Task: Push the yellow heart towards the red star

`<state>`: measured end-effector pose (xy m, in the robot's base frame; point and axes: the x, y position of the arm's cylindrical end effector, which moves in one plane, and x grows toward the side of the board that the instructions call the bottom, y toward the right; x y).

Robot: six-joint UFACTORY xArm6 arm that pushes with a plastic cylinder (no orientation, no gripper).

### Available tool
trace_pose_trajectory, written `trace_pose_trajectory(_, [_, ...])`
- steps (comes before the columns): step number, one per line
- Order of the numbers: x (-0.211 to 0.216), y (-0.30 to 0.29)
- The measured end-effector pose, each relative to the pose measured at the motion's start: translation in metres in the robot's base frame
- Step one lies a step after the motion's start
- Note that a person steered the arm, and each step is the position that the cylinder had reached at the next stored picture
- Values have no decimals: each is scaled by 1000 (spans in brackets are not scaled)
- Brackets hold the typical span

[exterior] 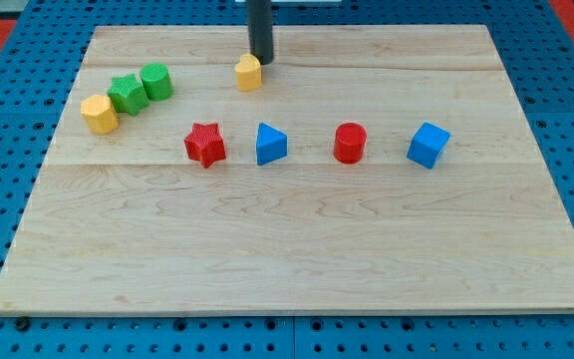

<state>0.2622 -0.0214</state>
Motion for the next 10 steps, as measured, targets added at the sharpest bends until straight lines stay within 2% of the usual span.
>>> trace_pose_trajectory(1, [-26, -10])
trace_pose_trajectory(2, [-13, -6])
trace_pose_trajectory(4, [50, 3])
trace_pose_trajectory(5, [28, -1])
trace_pose_trajectory(6, [-6, 22])
trace_pose_trajectory(7, [3, -50])
trace_pose_trajectory(8, [18, -71])
trace_pose_trajectory(9, [-3, -39])
trace_pose_trajectory(10, [23, -14])
